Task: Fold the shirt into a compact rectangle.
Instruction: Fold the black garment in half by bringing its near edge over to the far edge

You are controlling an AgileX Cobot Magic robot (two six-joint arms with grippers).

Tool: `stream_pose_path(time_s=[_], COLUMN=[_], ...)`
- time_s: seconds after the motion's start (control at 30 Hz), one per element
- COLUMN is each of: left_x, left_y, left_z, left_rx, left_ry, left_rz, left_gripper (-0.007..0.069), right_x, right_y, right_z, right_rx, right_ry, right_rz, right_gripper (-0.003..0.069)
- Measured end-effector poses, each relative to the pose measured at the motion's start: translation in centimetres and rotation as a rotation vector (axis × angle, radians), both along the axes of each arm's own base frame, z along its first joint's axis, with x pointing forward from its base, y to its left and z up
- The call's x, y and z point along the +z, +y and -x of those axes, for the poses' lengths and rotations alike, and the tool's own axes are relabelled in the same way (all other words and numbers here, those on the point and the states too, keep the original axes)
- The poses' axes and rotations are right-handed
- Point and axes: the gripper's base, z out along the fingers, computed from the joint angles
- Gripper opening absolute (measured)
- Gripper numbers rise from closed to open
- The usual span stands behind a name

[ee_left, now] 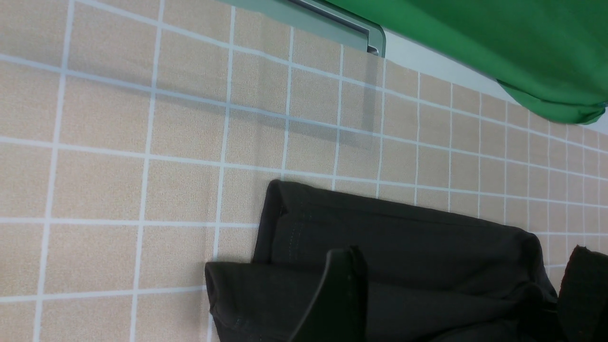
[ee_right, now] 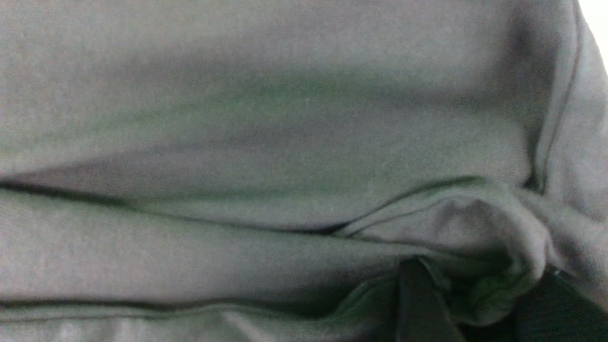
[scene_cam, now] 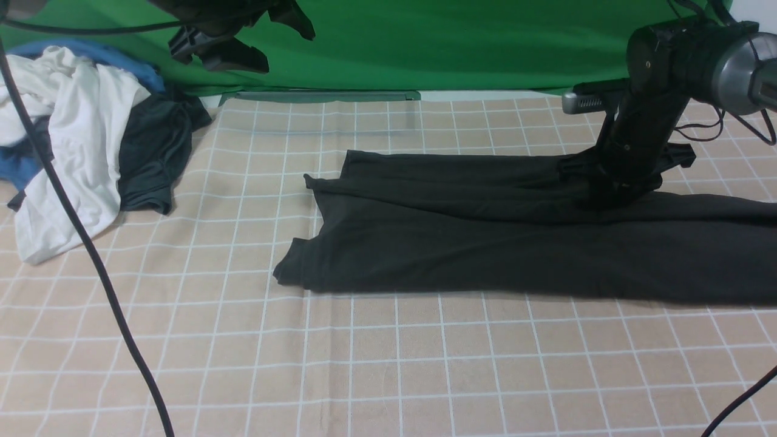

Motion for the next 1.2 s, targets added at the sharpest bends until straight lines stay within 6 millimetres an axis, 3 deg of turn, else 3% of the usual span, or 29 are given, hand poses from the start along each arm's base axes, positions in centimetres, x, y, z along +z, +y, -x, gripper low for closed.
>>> stream_pose_path(time_s=[0.17,0.5,0.9,1.03,1.2], left_x=[0.0,0.0,-0.4,-0.5,-0.7], left_y=[0.0,0.0,0.5,0.5,0.5], left_z=[0.0,0.0,0.2,0.2,0.6], left_rx=[0.0,0.0,-0.01,-0.011,-0.035], left_ry=[0.0,0.0,0.021,0.022,0.067], left_rz=[0.0,-0.002,-0.085,-0.091,-0.096], left_gripper=[0.0554,0.0554,0.0554,0.0554,0.0548], right_x=[0.3,3.6,2.6,2.8,4.8], right_y=[0.0,-0.9,-1.8,-1.8,-2.0], right_z=[0.0,-2.0,-4.1,-4.4,-4.5], right_rx=[0.018,-0.009,-0.088,-0.117,-0.087], right_ry=[0.01,-0.105,-0.266,-0.308,-0.292], right_rz=[0.008,0.008,-0.043,-0.056,-0.025], right_gripper=[0.0067,0.0052,0.0058,0.0146,0.0439])
